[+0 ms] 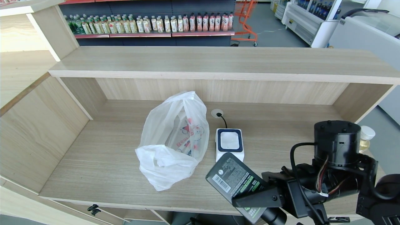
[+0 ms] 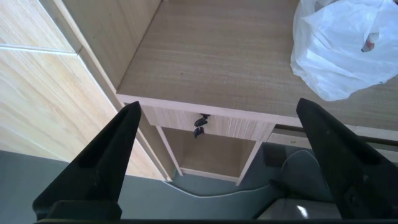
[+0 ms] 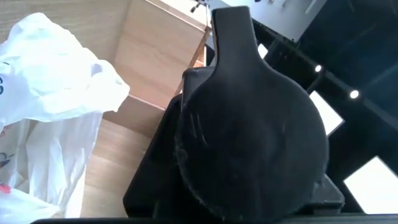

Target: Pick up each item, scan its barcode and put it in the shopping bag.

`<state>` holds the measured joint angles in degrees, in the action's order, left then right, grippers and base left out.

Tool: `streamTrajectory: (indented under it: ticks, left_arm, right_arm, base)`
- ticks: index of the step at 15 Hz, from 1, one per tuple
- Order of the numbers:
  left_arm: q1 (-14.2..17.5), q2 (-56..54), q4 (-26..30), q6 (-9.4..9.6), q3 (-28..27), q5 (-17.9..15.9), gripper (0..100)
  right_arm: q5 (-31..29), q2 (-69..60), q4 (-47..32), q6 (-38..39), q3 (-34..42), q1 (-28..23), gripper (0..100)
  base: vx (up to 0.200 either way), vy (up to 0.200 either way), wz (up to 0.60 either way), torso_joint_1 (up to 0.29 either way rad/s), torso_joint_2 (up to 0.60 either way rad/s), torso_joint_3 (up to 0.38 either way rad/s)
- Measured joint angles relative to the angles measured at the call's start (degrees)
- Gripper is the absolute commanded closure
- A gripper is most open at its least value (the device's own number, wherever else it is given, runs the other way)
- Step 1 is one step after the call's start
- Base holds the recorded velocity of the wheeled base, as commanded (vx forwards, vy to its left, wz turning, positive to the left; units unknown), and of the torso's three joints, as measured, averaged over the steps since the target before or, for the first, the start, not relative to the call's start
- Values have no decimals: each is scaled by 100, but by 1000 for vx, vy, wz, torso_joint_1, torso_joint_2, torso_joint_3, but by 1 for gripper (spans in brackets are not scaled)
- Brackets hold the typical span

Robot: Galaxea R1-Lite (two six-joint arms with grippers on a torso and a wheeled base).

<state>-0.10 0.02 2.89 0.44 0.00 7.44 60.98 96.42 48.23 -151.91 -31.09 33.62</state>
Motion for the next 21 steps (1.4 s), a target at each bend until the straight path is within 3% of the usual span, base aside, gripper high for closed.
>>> streamTrajectory:
  ticks: [6, 8, 12, 13, 15, 17, 19, 21]
  left_arm:
    - [0, 0, 0, 0, 0, 0, 0]
    - [0, 0, 1, 0, 0, 0, 0]
    - [0, 0, 0, 0, 0, 0, 0]
    - [0, 0, 0, 0, 0, 0, 0]
    - [2, 0, 0, 0, 0, 0, 0]
    - [2, 0, 0, 0, 0, 0, 0]
    - [0, 0, 0, 0, 0, 2, 0]
    - [0, 0, 0, 0, 0, 0, 0]
  right_arm:
    - [-2, -50, -13, 55, 55, -6, 100]
    - [-22, -190, -52, 925, 55, -9, 100]
    - [-769, -785, -9, 6049, -46, -334, 100]
    - [-789, -1018, -2, 6990, 38, -575, 100]
    - [-756, -1403, -90, 8053, 127, -1508, 100]
    - [-1045, -1670, -200, 10324, 72, -2445, 100]
    - [-2275, -1723, -266, 13179, -37, -2647, 100]
    - [-3566, -1546, -293, 15828, -155, -2317, 100]
  base:
    - [0, 0, 0, 0, 0, 0]
    - [0, 0, 0, 0, 0, 0]
    - [0, 0, 0, 0, 0, 0]
    - [0, 0, 0, 0, 0, 0]
    - [0, 0, 0, 0, 0, 0]
    - [0, 0, 0, 0, 0, 0]
    - [0, 0, 0, 0, 0, 0]
    - [0, 0, 0, 0, 0, 0]
